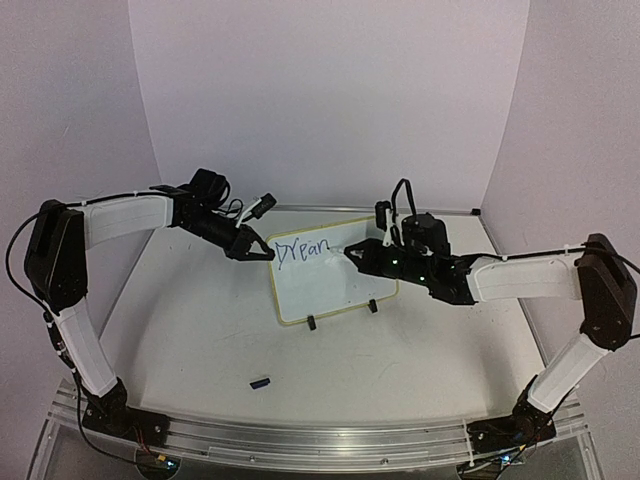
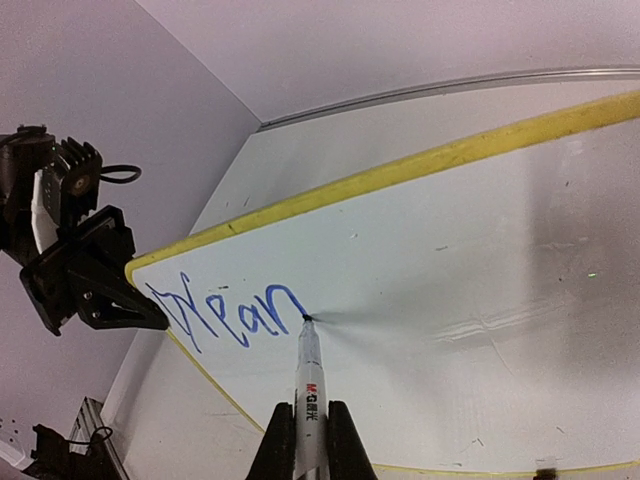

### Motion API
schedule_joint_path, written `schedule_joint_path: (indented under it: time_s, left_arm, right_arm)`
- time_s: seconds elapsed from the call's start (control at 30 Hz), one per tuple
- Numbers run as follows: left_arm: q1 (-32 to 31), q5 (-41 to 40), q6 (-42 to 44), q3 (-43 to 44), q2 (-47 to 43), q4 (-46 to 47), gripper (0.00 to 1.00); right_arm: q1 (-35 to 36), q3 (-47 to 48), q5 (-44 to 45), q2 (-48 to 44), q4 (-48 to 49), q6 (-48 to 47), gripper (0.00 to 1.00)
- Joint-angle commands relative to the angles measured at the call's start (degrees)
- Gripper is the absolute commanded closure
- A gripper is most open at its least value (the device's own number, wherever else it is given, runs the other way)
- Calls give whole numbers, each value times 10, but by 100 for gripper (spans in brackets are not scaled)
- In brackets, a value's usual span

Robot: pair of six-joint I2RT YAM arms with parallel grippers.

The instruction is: Write a sentence on the whiteboard

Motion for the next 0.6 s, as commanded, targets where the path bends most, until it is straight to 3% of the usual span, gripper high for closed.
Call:
schedule_joint_path:
  time_s: [0.0, 0.57]
  left_arm:
    - [-10, -22, 14, 11, 1, -31, 100]
    - [-11, -24, 15, 11, 1, -33, 100]
  right_arm:
    - [-4, -11, 9, -7, 1, 6, 100]
    - [-4, 26, 10, -11, 28, 4, 100]
